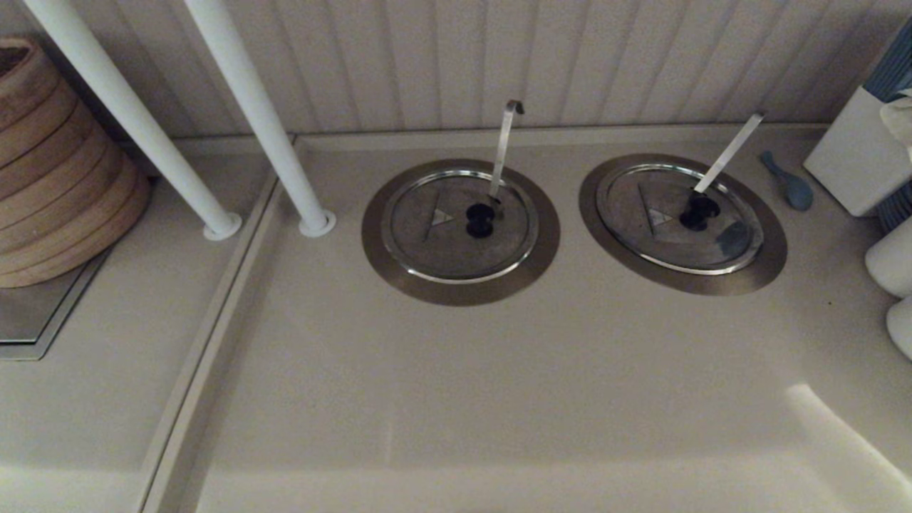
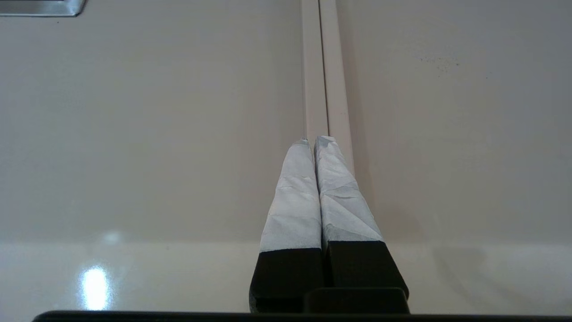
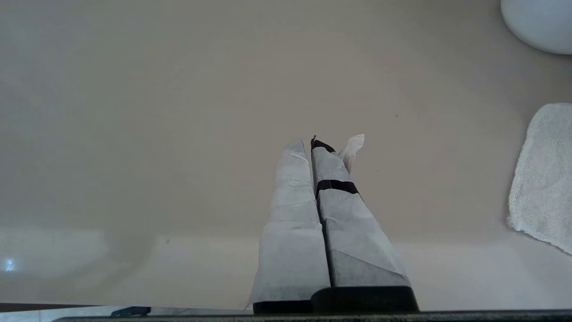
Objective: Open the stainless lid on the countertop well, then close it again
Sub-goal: Open the lid
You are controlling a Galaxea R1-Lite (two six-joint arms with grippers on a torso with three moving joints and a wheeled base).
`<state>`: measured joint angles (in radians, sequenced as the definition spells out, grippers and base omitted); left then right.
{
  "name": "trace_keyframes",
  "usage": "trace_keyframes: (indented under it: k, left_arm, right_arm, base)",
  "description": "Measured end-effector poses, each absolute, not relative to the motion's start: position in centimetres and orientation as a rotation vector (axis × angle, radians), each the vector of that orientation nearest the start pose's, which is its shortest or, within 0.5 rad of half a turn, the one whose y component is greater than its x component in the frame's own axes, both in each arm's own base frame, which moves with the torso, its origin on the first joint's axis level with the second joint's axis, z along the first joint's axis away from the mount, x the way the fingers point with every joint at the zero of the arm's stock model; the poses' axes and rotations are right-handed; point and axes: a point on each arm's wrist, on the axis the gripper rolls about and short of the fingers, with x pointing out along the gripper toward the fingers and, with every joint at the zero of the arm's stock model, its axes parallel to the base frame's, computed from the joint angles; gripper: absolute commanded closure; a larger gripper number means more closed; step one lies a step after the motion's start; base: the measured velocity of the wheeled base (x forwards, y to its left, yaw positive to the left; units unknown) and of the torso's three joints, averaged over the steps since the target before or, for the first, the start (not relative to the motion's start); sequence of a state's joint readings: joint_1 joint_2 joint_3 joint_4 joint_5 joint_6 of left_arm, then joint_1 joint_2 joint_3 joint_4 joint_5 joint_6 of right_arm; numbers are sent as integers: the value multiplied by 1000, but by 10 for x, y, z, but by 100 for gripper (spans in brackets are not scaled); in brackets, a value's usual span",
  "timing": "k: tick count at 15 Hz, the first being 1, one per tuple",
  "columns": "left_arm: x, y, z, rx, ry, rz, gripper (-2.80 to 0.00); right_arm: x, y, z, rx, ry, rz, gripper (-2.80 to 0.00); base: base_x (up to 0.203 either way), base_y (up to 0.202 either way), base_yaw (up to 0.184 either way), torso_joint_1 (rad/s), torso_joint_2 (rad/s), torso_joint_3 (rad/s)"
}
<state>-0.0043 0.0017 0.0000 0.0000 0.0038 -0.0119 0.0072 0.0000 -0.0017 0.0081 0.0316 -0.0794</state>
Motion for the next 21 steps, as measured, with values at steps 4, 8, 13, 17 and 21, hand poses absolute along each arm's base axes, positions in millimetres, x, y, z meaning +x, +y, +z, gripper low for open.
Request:
trace_keyframes:
  k: [4,8,13,17,21]
  left_arm:
    - [-23,0,76,-11,2,-1,0]
    - [-23,0,76,-11,2,-1,0]
    - [-23,0,76,-12,2,0,0]
    - [-23,0,76,-12,2,0,0]
    - [-23,0,76,-11,2,-1,0]
  right_arm:
    - [-23,0,75,-75,5,37,0]
    - [-23,0,75,-71,6,36,0]
    - [-23,0,75,-42,5,30,0]
    - [-23,0,75,-21,6,26,0]
    - [-23,0,78,-11,-20,4,0]
  base:
    - [0,0,0,0,0,0]
    - [0,0,0,0,0,0]
    - [0,0,0,0,0,0]
    - [0,0,0,0,0,0]
    - [0,0,0,0,0,0]
